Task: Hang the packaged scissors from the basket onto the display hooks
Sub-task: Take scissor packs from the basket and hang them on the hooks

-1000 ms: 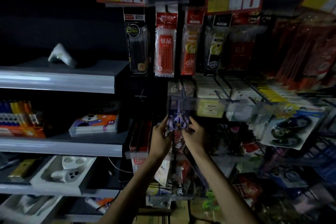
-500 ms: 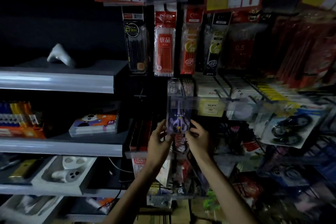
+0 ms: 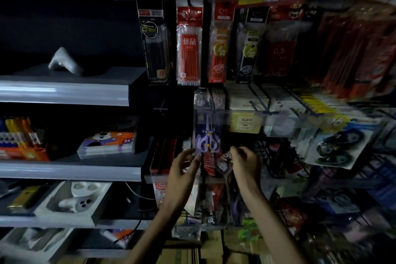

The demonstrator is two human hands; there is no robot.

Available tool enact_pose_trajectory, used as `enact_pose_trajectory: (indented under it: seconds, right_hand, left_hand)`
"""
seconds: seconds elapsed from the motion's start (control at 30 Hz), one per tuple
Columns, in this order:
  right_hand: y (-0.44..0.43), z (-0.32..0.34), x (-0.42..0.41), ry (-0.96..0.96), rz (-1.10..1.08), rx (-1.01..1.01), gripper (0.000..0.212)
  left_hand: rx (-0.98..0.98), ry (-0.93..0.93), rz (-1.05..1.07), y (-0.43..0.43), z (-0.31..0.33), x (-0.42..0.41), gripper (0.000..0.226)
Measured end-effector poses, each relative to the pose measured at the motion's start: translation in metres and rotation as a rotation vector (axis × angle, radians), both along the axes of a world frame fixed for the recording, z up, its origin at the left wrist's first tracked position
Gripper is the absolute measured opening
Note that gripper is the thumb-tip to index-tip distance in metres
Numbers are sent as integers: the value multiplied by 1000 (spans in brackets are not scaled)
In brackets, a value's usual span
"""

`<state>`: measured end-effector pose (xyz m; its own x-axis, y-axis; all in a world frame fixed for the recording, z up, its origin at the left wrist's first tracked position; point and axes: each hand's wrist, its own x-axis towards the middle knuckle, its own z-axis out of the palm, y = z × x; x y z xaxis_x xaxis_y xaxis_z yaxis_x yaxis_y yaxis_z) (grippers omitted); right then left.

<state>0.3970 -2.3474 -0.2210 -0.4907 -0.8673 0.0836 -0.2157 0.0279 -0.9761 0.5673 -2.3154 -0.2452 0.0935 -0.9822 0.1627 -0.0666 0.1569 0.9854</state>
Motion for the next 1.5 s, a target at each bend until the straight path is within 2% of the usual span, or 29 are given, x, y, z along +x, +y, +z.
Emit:
enact_pose_trajectory:
  seconds: [0.13, 0.23, 0.3, 0.37, 0.47, 0.6, 0.83, 0.9, 1.03, 1.17, 1.27, 1.5]
  right_hand:
    - [5, 5, 6, -87, 4, -15, 32]
    - [11, 13, 16, -130, 22, -58, 33]
    - [18, 19, 23, -118, 52, -80, 34]
    - [27, 24, 29, -105, 72, -83, 30]
    - [41, 29, 31, -172, 130, -84, 30]
    - [49, 30, 25, -276, 289, -68, 35]
    - [62, 23, 8, -145, 471, -128, 5]
    - [60, 22, 6, -162, 458, -135, 3]
    - [56, 21, 1, -162, 366, -154, 3]
    - [50, 20, -6, -179, 319, -141, 4]
    - [44, 20, -7, -196, 289, -162, 3]
    - [38, 28, 0, -171, 283, -230, 4]
  left_hand:
    - [33, 81, -125, 42, 22, -13, 33]
    - [-3, 55, -176, 61, 34, -22, 31]
    - [-61, -6, -145, 63, 35, -24, 33]
    - [-108, -64, -99, 62, 33, -23, 25]
    - [-118, -47, -47, 62, 37, -17, 16]
    - [-129, -2, -12, 54, 37, -7, 15]
    - [-150, 1, -12, 30, 40, 2, 15]
    - [-140, -9, -25, 23, 43, 2, 10]
    - [-174, -30, 60, 6, 59, 2, 24]
    - [-210, 2, 81, -6, 81, 0, 17]
    - [-235, 42, 57, -5, 89, -1, 8]
    - [-268, 135, -33, 12, 110, 1, 13]
